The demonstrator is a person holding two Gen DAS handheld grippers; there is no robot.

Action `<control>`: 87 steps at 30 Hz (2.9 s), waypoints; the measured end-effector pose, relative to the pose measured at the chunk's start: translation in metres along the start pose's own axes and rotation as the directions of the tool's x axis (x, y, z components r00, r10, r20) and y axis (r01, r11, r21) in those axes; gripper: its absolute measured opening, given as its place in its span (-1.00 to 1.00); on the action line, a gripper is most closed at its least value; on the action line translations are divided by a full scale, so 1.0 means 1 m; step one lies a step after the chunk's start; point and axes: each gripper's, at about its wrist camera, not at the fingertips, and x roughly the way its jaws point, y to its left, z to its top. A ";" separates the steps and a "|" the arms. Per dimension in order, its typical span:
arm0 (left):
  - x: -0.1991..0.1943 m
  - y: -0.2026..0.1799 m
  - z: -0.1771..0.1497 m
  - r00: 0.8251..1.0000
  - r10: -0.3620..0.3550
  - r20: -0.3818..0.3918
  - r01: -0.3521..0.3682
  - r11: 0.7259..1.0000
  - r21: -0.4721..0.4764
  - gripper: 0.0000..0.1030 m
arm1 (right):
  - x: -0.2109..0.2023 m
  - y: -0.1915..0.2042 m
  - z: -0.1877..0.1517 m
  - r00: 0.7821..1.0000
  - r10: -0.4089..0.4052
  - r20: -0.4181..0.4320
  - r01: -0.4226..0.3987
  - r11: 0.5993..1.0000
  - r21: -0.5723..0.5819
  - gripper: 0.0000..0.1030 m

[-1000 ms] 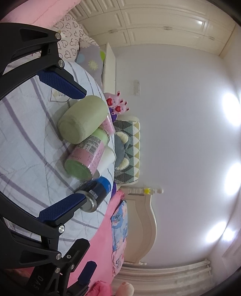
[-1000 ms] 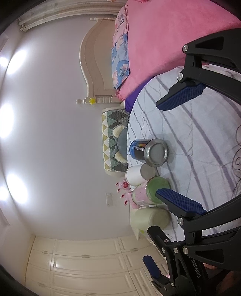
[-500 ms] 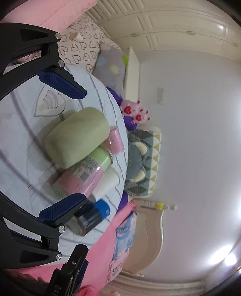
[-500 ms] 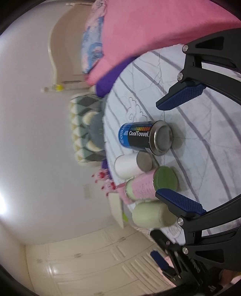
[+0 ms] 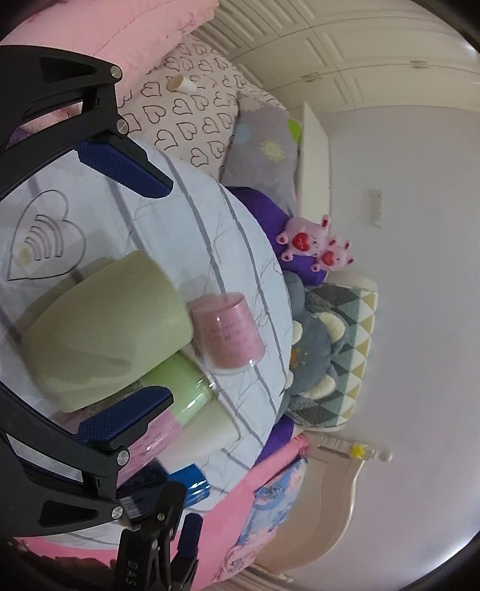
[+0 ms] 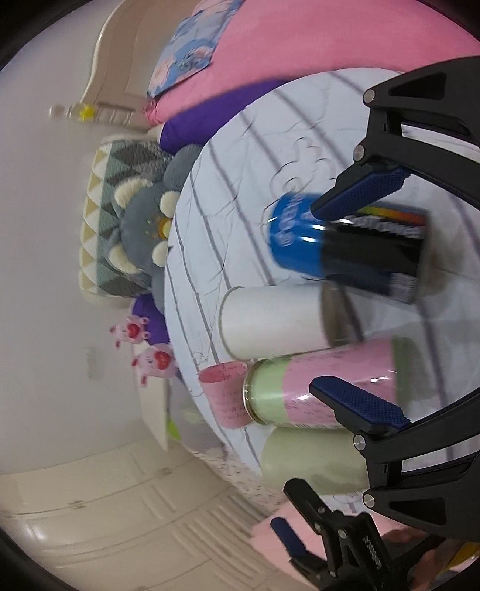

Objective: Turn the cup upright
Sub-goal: 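Reach the right gripper down to the white paper cup lying sideways, then close the right gripper on the white cup's body and lift it, then rotate the held white cup upright with the right gripper, rim up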

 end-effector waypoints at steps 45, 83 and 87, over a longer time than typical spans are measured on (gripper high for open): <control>0.023 -0.002 0.047 0.990 -0.011 -0.141 0.009 1.000 -0.017 1.00 | 0.045 0.003 0.070 0.967 0.035 -0.253 -0.065 0.992 -0.110 0.40; -0.037 -0.079 -0.081 0.955 -0.093 -0.281 0.163 0.958 0.238 1.00 | -0.010 -0.014 -0.117 0.942 0.039 -0.332 0.006 0.991 0.133 0.49; -0.039 -0.078 -0.079 0.957 -0.096 -0.274 0.160 0.962 0.223 1.00 | -0.013 -0.011 -0.117 0.945 0.040 -0.326 -0.003 0.994 0.113 0.53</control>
